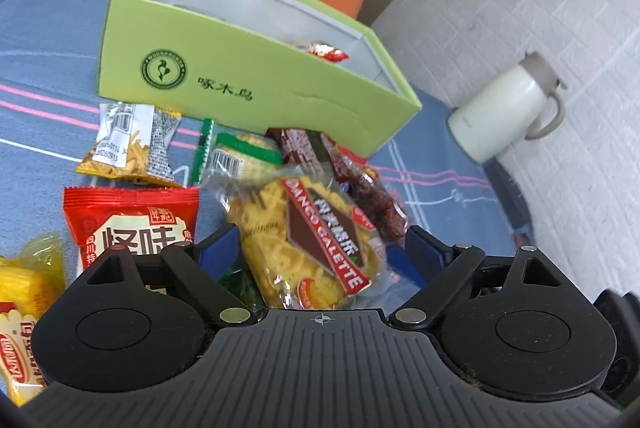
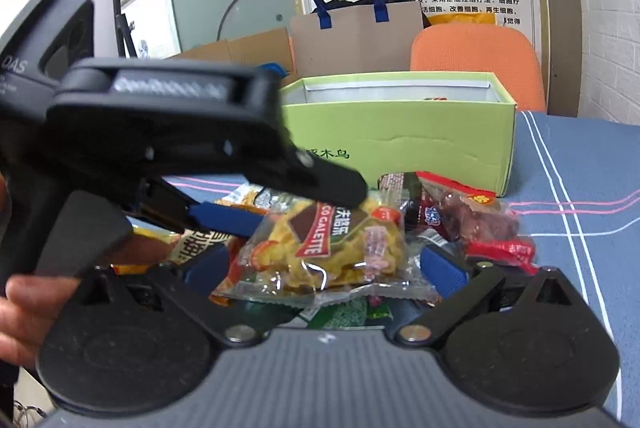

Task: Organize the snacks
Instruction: 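Move the left gripper to the DANCO GALETTE bag and close on it, then carry the DANCO GALETTE bag with the left gripper into the box and release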

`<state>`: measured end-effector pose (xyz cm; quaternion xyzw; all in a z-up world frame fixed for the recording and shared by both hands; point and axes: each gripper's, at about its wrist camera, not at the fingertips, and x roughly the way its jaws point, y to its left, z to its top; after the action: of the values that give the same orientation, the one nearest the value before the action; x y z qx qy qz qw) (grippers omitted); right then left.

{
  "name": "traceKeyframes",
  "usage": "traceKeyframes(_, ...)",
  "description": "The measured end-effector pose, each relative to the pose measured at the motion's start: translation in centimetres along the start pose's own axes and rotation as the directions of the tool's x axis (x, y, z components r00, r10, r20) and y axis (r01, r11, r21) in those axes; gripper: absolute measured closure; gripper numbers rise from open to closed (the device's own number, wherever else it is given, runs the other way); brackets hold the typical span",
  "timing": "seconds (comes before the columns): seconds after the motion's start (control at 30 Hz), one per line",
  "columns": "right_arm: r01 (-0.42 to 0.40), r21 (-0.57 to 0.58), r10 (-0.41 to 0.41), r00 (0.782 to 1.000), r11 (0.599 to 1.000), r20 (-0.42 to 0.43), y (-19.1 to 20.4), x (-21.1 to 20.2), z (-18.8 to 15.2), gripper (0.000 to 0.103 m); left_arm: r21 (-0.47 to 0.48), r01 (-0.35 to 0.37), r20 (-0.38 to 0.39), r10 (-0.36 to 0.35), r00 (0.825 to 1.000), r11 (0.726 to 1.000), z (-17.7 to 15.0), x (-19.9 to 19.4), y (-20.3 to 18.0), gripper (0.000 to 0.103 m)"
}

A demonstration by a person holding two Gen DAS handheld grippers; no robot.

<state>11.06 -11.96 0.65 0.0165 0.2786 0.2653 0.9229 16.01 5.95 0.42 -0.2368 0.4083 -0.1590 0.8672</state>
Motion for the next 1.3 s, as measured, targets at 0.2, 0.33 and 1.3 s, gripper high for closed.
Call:
traceKeyframes(0.2,-0.012,0.008,0.012,0.999,1.0,-0.03,-0.6,1.9,0.7,0.002,-0.041,0.013,-0.032,-0.014,0.999,0.999,0.2,1.1,1.2,0.039)
traceKeyframes(0.33,-0.026,-0.004,0.026,0.999,1.0,-0.027,-0.8,2.6,1.1,0.002,-0.046,0.025,-0.044,-0.027,0.999,0.999,0.4,1.4,1.6,0.047)
traceKeyframes(1.3,0.023,-0.08,-0.017,0.997,0.997,0.07,2.5,-0.2,3.0,0.006,0.03,0.015,0.073,-0.017,0.997,0.999,1.5,-3.2,-0.6,0.068)
